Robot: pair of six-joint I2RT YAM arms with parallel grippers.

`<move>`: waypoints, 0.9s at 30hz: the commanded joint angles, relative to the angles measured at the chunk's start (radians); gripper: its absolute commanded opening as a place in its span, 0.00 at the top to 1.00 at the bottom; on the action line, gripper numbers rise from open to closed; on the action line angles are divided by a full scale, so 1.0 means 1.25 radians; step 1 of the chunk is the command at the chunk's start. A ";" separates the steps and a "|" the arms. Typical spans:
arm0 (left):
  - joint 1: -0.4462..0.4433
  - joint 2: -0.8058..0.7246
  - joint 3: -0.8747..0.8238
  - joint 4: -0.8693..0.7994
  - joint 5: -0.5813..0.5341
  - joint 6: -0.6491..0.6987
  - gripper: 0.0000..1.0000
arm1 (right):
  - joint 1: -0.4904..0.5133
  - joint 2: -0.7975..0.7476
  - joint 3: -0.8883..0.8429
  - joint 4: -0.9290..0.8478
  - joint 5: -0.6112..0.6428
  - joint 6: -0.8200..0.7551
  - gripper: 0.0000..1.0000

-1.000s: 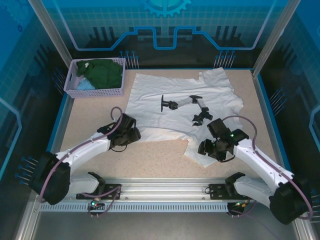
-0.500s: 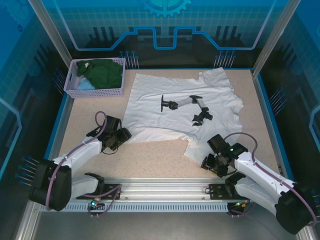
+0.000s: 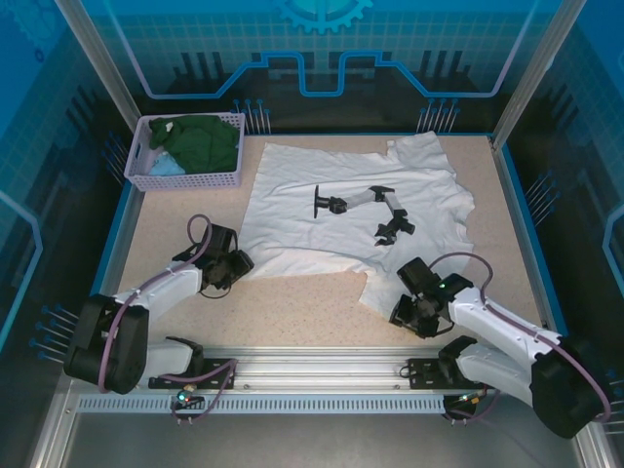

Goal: Fold and stack the t-shirts

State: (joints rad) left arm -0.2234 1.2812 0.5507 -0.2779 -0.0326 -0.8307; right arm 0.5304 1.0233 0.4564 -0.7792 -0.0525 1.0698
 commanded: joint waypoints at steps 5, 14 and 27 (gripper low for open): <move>0.009 0.015 -0.005 0.017 -0.045 0.028 0.57 | 0.012 0.044 0.025 0.030 0.023 -0.026 0.69; 0.009 0.012 -0.009 -0.002 -0.050 0.028 0.61 | 0.013 0.035 0.057 -0.030 0.071 -0.063 0.95; 0.009 -0.088 -0.042 -0.116 -0.055 0.008 0.44 | 0.012 0.029 0.082 -0.060 0.074 -0.072 0.96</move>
State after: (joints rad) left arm -0.2188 1.1656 0.5365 -0.3828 -0.1154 -0.8074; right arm 0.5304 1.0706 0.5316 -0.8219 0.0265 0.9928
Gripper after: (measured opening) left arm 0.567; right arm 0.047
